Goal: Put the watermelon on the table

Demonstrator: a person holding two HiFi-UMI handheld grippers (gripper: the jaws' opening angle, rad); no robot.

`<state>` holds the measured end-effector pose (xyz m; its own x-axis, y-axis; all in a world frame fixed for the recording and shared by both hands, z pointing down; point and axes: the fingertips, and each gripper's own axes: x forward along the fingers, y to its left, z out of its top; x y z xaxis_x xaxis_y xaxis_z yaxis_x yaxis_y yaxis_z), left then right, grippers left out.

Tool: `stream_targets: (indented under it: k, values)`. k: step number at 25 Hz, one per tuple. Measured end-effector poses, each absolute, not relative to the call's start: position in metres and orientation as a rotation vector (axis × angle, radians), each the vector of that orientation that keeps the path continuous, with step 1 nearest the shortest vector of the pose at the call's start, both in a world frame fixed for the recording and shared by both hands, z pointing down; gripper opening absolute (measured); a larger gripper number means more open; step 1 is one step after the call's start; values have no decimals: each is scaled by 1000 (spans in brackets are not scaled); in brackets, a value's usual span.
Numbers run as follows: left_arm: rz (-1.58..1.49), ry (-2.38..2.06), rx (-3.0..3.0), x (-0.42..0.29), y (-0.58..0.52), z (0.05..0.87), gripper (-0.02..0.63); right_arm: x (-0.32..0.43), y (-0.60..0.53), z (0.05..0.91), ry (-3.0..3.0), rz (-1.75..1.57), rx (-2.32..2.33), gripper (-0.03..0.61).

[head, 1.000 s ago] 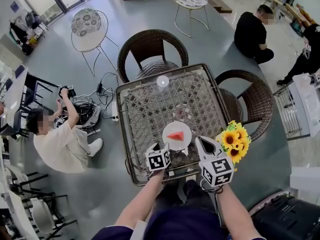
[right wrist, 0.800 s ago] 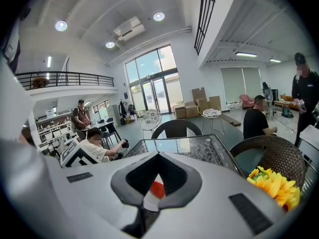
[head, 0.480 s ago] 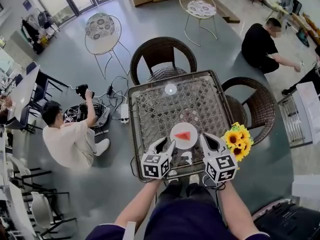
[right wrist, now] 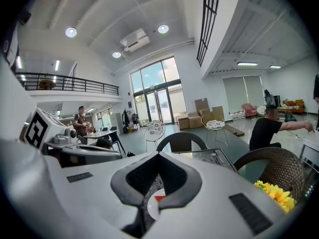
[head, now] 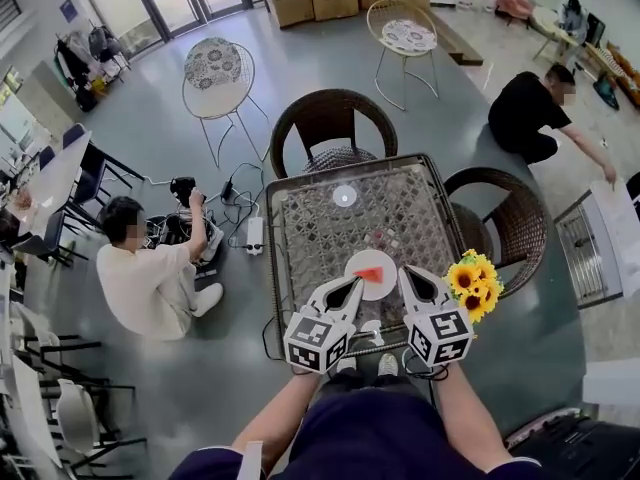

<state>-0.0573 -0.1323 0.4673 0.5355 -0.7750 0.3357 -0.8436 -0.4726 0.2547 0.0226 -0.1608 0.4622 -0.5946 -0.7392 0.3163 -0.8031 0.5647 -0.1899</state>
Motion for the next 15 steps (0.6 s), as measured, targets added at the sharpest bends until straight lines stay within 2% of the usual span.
stream_targets:
  k: [15]
  values:
    - [135,-1295,2509,-44,-123,415,6,4,-150,412,-2720,350,1280,3]
